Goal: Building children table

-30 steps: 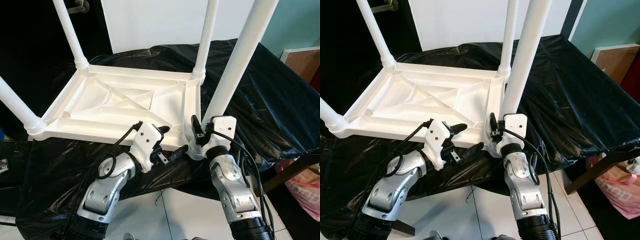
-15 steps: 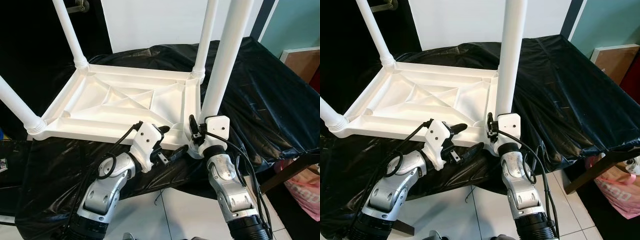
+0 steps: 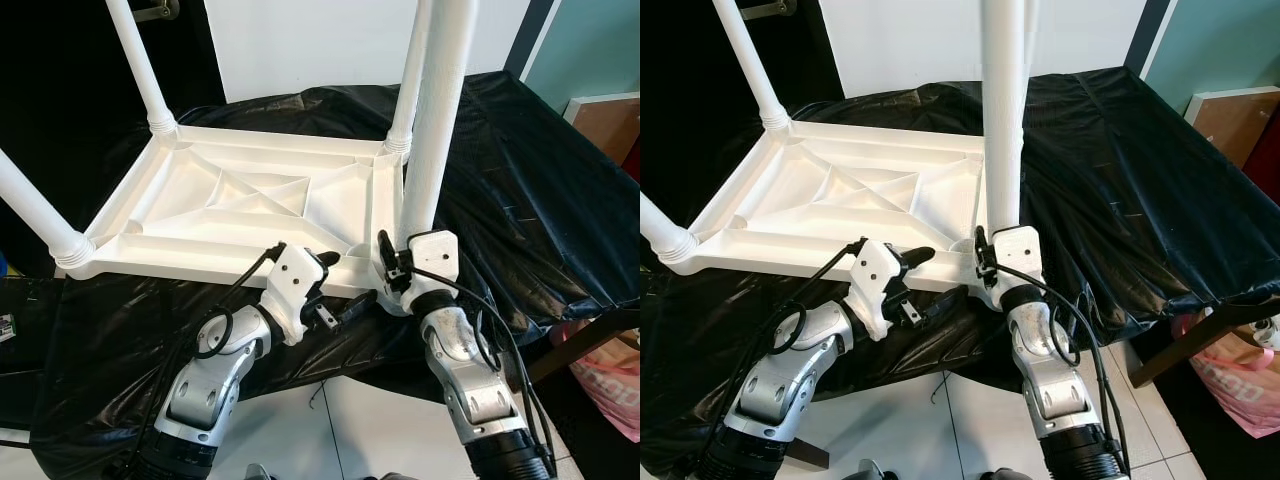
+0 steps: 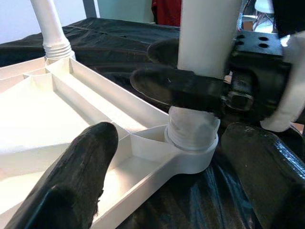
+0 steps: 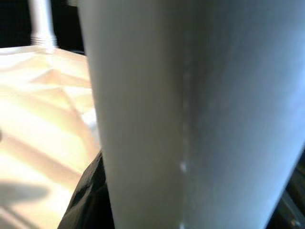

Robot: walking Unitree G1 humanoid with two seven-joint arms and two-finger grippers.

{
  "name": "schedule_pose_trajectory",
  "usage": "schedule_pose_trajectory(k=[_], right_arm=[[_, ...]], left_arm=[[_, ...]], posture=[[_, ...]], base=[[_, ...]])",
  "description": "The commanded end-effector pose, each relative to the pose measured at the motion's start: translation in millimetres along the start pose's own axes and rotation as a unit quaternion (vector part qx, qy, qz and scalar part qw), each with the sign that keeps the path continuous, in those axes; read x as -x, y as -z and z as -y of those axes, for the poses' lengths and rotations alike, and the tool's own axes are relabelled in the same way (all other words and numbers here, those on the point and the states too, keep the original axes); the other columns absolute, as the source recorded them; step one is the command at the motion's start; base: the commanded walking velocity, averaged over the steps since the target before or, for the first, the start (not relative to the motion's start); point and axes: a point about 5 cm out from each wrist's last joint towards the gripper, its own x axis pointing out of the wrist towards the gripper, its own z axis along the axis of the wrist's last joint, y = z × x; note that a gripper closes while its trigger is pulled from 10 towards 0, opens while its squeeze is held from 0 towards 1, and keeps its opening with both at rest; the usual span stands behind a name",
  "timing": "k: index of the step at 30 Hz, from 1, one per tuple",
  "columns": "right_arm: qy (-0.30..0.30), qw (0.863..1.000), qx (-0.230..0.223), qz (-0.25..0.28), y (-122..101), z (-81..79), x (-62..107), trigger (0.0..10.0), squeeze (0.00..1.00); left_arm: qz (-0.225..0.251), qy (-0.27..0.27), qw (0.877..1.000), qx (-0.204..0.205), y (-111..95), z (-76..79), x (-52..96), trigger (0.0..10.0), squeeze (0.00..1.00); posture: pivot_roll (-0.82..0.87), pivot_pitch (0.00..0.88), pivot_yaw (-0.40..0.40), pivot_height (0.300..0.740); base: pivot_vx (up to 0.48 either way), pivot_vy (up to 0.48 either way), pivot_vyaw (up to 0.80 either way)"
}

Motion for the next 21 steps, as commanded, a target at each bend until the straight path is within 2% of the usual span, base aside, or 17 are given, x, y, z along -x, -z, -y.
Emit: schedule_pose_trajectory(k=[1, 3, 8, 12, 20, 21], right_arm=[[-0.009, 0.999, -0.011, -0.041, 19, 0.8, 9.0, 10.0, 0.0], [-0.027, 0.999, -0.008, -0.029, 17, 1.3, 10.1, 10.0, 0.0], [-0.053, 0.997, -0.064, -0.001, 14, 2.7, 12.4, 10.0, 0.0], [-0.067, 0.995, -0.078, 0.011, 15, 6.1, 12.8, 10.0, 0.0], [-0.105, 0.992, -0.066, 0.025, 16, 12.7, 11.1, 10.0, 0.0], [-0.119, 0.991, -0.046, 0.026, 16, 12.4, 12.3, 10.0, 0.0]], left_arm=[[0.0, -0.013, 1.0, 0.002, -1, 0.7, -0.8, 10.0, 0.0], [0.0, -0.014, 1.0, 0.001, -1, 0.4, -0.8, 10.0, 0.0], [0.001, -0.015, 1.0, 0.001, -2, -0.1, -1.0, 10.0, 0.0], [0.001, -0.017, 1.0, 0.001, -2, -1.0, -1.1, 10.0, 0.0], [0.002, -0.019, 1.0, 0.001, -3, -1.7, -1.2, 10.0, 0.0], [0.002, -0.019, 1.0, 0.0, -3, -2.2, -1.1, 10.0, 0.0]], posture=[[-0.01, 0.095, -0.018, 0.74], [-0.01, 0.097, -0.017, 0.74], [-0.01, 0.1, -0.015, 0.74], [-0.01, 0.106, -0.01, 0.74], [-0.01, 0.111, -0.007, 0.74], [-0.01, 0.111, -0.007, 0.74]], base=[[0.0, 0.0, 0.0], [0.0, 0.0, 0.0], [0.0, 0.0, 0.0], [0.0, 0.0, 0.0], [0.0, 0.0, 0.0], [0.0, 0.0, 0.0]])
